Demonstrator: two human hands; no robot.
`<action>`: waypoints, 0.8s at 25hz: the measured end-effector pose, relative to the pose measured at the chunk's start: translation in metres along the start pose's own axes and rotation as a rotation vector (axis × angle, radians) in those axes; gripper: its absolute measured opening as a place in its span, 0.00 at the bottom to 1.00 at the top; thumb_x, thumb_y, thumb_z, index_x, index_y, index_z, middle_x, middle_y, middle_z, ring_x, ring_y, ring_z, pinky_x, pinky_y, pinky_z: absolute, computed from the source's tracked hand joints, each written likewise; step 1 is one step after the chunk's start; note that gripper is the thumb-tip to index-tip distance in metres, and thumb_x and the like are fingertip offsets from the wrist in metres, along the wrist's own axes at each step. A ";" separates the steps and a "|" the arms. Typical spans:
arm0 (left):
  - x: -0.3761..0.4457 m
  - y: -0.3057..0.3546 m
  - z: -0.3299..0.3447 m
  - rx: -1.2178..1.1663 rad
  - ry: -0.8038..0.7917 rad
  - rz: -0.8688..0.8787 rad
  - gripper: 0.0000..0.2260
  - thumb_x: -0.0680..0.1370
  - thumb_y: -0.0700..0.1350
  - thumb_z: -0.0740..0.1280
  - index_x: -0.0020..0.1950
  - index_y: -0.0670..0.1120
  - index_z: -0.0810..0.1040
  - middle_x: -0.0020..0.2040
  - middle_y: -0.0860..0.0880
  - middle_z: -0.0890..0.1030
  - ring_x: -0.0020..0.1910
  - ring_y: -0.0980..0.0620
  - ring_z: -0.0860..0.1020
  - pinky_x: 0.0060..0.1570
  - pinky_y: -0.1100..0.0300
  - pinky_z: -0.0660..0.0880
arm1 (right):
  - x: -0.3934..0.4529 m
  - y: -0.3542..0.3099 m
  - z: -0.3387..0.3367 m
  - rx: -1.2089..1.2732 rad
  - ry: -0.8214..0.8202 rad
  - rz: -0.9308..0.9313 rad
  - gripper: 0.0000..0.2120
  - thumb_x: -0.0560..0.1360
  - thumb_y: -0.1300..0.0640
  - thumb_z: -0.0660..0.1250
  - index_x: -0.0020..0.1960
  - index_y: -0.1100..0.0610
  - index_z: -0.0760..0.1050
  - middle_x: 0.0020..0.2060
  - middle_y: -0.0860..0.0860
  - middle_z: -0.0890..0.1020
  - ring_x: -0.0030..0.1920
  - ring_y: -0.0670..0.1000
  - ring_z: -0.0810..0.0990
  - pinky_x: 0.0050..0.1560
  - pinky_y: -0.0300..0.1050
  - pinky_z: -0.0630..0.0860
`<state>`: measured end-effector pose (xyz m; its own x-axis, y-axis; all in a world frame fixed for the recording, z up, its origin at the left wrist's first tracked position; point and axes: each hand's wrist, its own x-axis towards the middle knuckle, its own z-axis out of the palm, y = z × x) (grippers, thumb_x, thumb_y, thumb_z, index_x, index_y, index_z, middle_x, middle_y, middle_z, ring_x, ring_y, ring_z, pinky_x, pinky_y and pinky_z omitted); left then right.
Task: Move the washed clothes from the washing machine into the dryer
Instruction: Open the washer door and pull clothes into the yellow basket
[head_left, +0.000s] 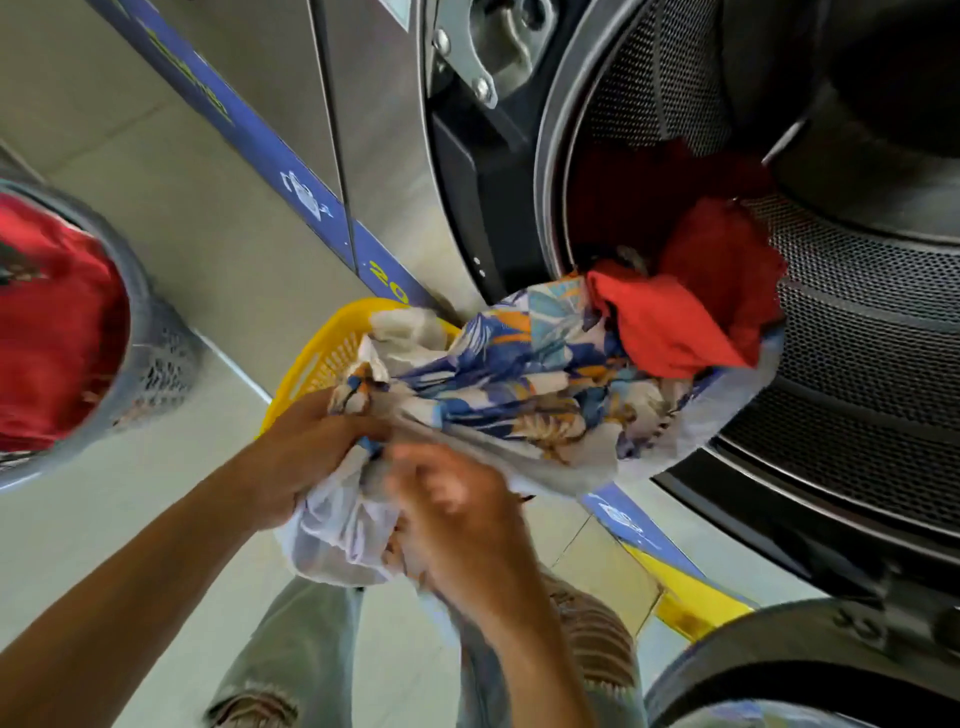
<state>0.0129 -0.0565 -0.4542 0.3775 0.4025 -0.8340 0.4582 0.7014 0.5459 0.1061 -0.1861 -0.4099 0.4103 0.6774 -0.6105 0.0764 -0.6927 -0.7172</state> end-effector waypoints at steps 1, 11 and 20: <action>0.002 -0.005 -0.008 -0.054 0.040 -0.016 0.05 0.75 0.35 0.68 0.45 0.41 0.82 0.42 0.38 0.84 0.35 0.46 0.83 0.40 0.55 0.80 | 0.006 0.015 -0.014 -0.029 0.192 0.040 0.13 0.76 0.46 0.68 0.60 0.44 0.77 0.50 0.41 0.83 0.52 0.40 0.81 0.55 0.47 0.78; 0.039 -0.046 -0.056 -0.677 0.261 0.075 0.20 0.76 0.42 0.64 0.68 0.39 0.74 0.64 0.40 0.78 0.60 0.43 0.80 0.56 0.49 0.80 | 0.090 0.064 -0.009 0.010 0.306 0.208 0.21 0.69 0.52 0.67 0.62 0.43 0.73 0.41 0.55 0.86 0.40 0.57 0.86 0.42 0.50 0.81; 0.040 -0.067 -0.079 -0.707 0.570 0.096 0.18 0.72 0.38 0.63 0.61 0.42 0.80 0.58 0.43 0.83 0.57 0.43 0.82 0.50 0.50 0.81 | 0.071 0.076 0.020 0.056 0.424 0.137 0.27 0.75 0.49 0.68 0.73 0.44 0.66 0.65 0.47 0.75 0.54 0.33 0.76 0.58 0.34 0.75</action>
<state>-0.0664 -0.0410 -0.5303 -0.1525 0.5757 -0.8033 -0.2257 0.7710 0.5954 0.1226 -0.1854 -0.5149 0.7503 0.4112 -0.5177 -0.0490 -0.7463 -0.6638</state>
